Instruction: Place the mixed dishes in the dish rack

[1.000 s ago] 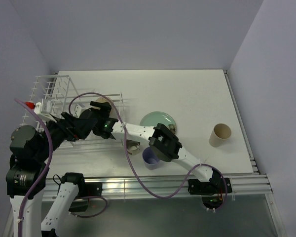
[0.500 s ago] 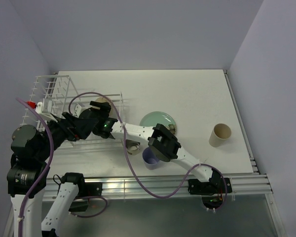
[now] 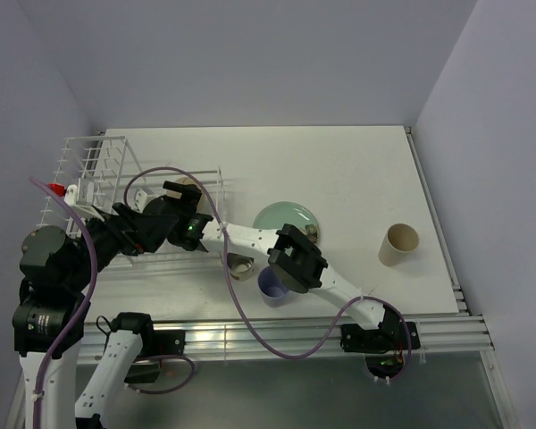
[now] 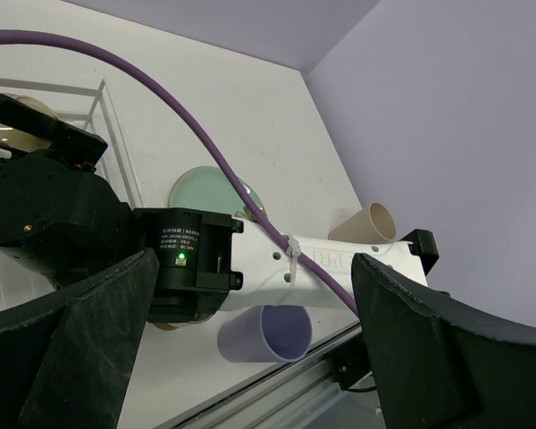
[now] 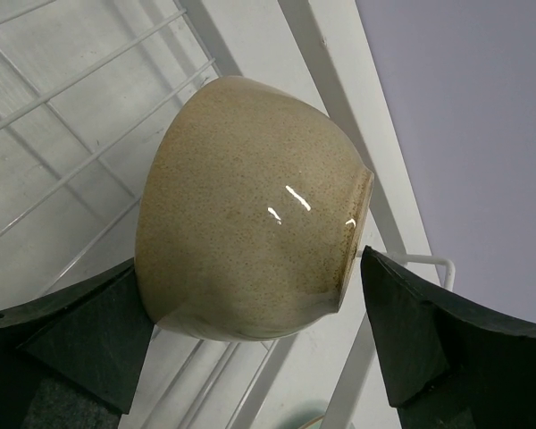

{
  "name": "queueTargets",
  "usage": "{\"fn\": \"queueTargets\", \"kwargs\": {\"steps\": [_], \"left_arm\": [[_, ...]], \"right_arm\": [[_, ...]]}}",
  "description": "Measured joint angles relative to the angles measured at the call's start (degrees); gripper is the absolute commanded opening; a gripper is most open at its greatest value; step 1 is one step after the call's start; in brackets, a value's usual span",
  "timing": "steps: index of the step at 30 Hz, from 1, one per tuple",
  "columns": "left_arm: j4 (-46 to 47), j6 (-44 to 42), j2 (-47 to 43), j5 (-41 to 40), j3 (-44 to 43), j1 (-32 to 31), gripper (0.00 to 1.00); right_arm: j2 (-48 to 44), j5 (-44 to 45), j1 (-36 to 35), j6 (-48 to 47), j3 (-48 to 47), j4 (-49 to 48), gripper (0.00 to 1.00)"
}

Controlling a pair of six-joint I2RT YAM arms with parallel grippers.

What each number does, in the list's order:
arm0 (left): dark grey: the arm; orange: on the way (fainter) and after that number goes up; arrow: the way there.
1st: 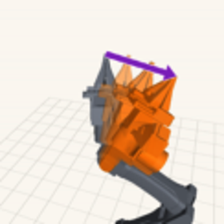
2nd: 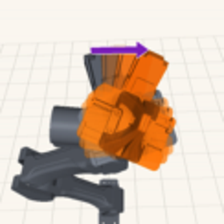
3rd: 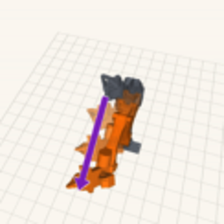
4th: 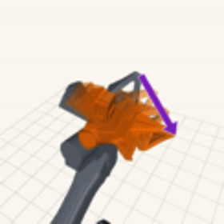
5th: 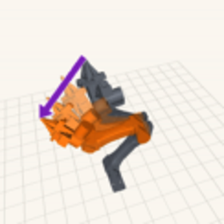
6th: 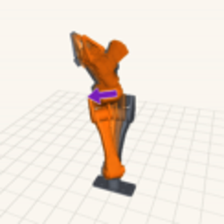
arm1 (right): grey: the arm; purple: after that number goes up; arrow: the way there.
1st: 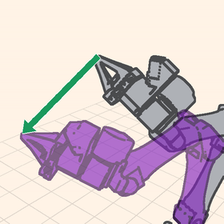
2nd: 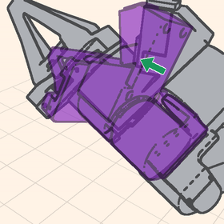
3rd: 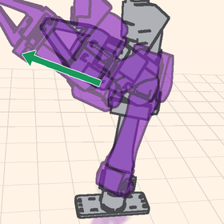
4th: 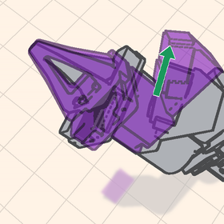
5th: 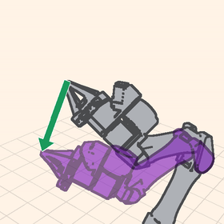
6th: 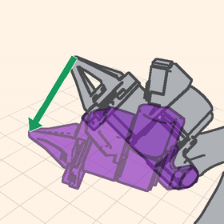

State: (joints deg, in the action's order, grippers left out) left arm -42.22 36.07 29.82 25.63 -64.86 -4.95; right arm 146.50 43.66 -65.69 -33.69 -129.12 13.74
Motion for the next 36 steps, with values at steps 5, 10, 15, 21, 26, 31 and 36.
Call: {"fn": "queueTargets", "kwargs": {"steps": [5, 10, 15, 21, 26, 31, 36], "left_arm": [[0.0, 0.0, 0.0, 0.0, 0.0, 0.0, 0.97], [0.0, 0.0, 0.0, 0.0, 0.0, 0.0, 0.97], [0.0, 0.0, 0.0, 0.0, 0.0, 0.0, 0.97], [0.0, 0.0, 0.0, 0.0, 0.0, 0.0, 0.97], [0.0, 0.0, 0.0, 0.0, 0.0, 0.0, 0.97], [0.0, 0.0, 0.0, 0.0, 0.0, 0.0, 0.97], [0.0, 0.0, 0.0, 0.0, 0.0, 0.0, 0.97]], "right_arm": [[0.0, -0.1, -0.2, 0.6, 0.0, 0.1, 0.98], [0.0, -0.3, -0.5, 1.1, 0.0, 0.6, 1.00], [0.0, -0.4, -0.8, 1.2, 0.0, 0.9, 1.00], [0.0, -0.4, -1.2, 1.2, 0.0, 0.9, 1.00], [0.0, -0.4, -1.7, 1.2, 0.0, 0.9, 1.00], [0.0, -0.2, -2.2, 1.3, 0.0, 0.9, 1.00], [-0.1, 0.3, -2.6, 2.1, 0.0, 0.9, 1.00]]}}
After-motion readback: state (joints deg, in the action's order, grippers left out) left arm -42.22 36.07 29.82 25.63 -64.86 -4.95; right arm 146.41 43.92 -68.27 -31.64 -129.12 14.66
